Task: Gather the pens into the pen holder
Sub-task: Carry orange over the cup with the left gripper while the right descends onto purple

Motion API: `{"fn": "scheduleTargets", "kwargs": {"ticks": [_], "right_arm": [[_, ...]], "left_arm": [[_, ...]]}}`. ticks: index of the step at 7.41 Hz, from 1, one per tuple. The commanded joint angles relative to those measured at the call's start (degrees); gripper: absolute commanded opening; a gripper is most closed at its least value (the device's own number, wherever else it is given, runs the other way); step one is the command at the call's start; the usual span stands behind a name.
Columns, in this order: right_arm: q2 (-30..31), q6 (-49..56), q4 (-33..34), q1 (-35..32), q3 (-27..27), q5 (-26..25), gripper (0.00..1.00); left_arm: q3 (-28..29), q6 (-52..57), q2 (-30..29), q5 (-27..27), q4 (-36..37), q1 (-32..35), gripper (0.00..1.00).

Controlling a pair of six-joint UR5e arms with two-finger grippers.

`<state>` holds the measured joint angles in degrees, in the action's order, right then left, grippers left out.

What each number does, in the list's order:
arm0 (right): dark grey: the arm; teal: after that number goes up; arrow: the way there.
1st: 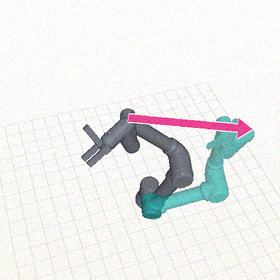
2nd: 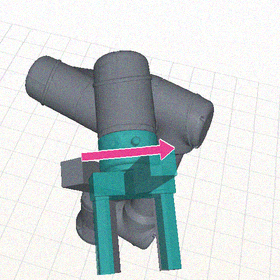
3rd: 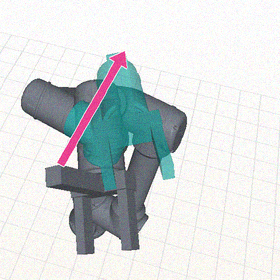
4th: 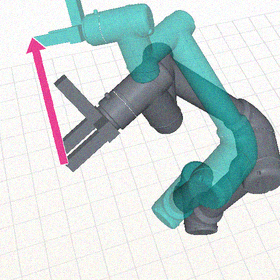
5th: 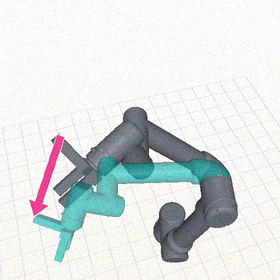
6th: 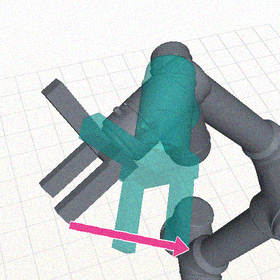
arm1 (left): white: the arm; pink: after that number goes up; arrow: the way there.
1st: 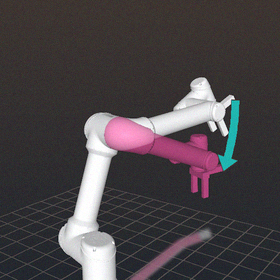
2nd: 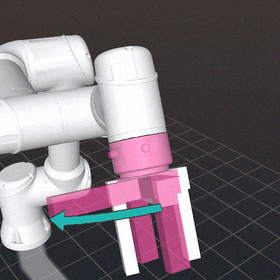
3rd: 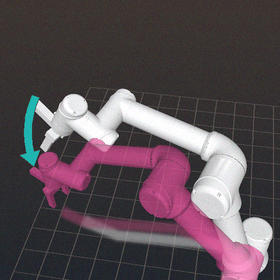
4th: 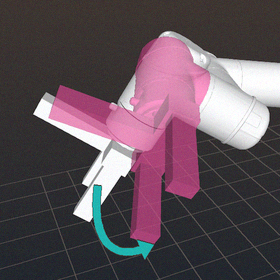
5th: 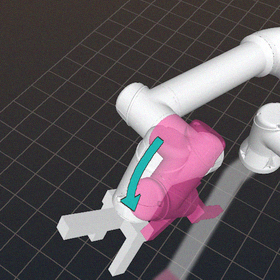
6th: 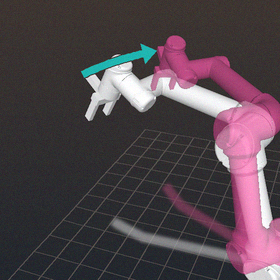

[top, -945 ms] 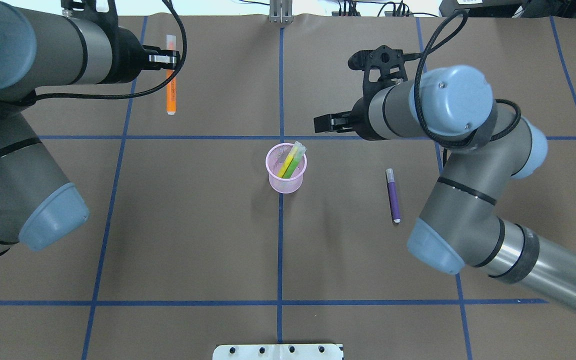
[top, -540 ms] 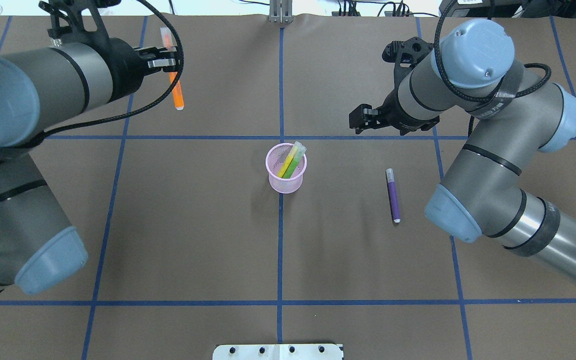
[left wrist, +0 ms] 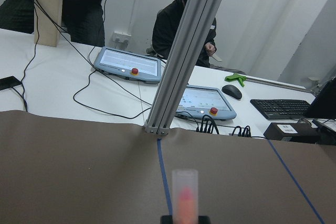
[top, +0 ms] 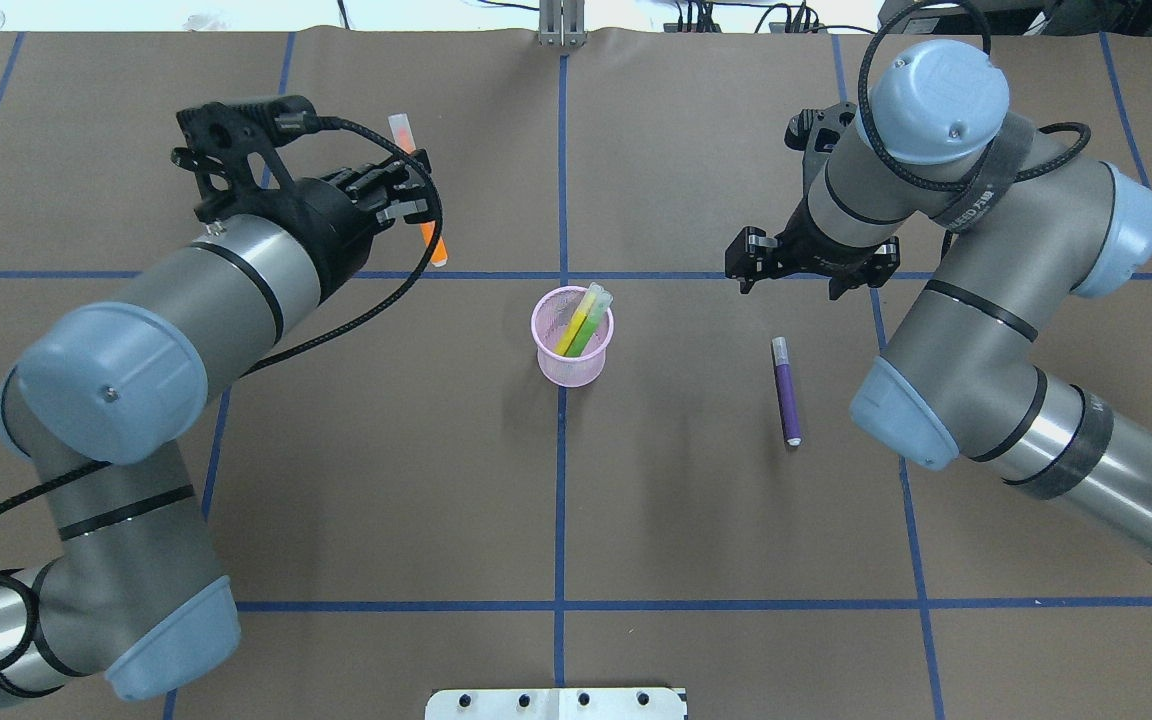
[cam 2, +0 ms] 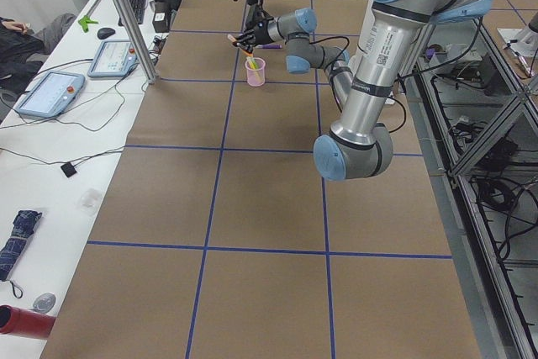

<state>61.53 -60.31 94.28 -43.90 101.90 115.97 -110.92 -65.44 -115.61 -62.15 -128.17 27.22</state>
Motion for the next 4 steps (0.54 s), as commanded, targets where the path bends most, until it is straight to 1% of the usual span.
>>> {"fn": "scheduleTargets", "kwargs": {"ticks": [1, 2, 3, 4], "right_arm": [[0.17, 2.64, -0.23, 0.3, -4.14, 0.49, 1.0], [0.17, 3.0, -0.23, 0.48, -5.21, 0.66, 1.0], [0.34, 2.91, -4.15, 1.44, -7.74, 0.75, 1.0], [0.35, 2.39, -10.1, 1.8, -10.37, 1.01, 1.0]], "left_arm": [[4.47, 0.05, -2.23, 2.02, -4.01, -3.29, 0.0], [4.48, 0.31, -3.12, 2.47, -4.02, -3.49, 0.0], [4.83, 0.31, -3.3, 2.39, -4.02, -3.58, 0.0], [6.92, 0.31, -5.48, 2.39, -4.02, -3.75, 0.0]]}}
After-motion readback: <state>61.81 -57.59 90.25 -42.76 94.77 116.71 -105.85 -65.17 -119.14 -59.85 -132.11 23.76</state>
